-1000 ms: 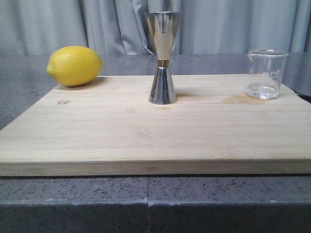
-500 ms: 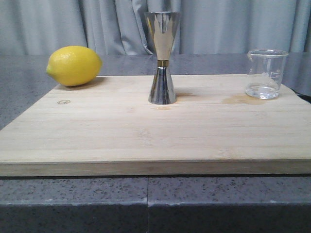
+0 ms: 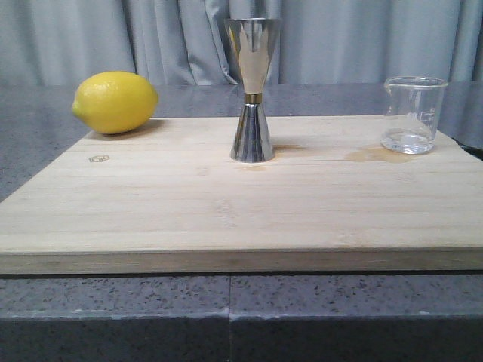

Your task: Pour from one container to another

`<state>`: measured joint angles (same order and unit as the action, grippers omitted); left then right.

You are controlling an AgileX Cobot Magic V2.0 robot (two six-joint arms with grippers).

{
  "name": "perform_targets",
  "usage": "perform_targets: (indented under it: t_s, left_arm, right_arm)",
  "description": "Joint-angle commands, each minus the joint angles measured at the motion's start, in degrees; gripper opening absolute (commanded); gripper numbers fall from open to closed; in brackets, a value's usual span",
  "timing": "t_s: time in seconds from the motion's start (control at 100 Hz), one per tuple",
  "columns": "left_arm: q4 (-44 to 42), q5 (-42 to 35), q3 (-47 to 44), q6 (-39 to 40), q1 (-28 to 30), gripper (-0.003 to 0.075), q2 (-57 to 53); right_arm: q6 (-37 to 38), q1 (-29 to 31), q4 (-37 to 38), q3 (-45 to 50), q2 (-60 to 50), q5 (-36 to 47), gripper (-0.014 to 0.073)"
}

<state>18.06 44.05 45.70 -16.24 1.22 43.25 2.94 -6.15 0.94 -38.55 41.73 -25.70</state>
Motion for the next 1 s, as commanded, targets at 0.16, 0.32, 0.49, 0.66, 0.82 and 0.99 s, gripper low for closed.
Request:
perform_targets:
  t_s: [0.16,0.32,0.49,0.66,0.82,0.99]
  left_arm:
    - [1.51,-3.91,1.43,0.69,0.23,-0.0019,-0.16]
    - [1.51,-3.91,1.43,0.69,-1.02,-0.0019,-0.16]
    - [1.51,-6.43,-2.11,0.69,-0.99,-0.0019,-5.11]
    - [0.88,-16.88,-14.99,0.69,-0.99,-0.0019,-18.14]
    - [0.45,-27.98,-28.21,0.69,-0.99,-0.0019,-32.66]
    - [-0.44,-33.58,-37.25,0.69,-0.99,-0.0019,-43.03]
  right_arm:
    - [-0.45,-0.11,0.16,-1.48,-0.14,3.65,-0.0058]
    - [-0.45,-0.11,0.16,-1.48,-0.14,3.65,-0.0058]
    - [-0.45,-0.11,0.16,-1.48,-0.14,3.65,-0.0058]
    - [-0.45,-0.11,0.16,-1.48,-0.14,3.65,-0.0058]
    - [-0.45,-0.11,0.16,-1.48,-0.14,3.65,-0.0058]
    - [-0.45,-0.11,0.16,-1.48,-0.14,3.65,-0.0058]
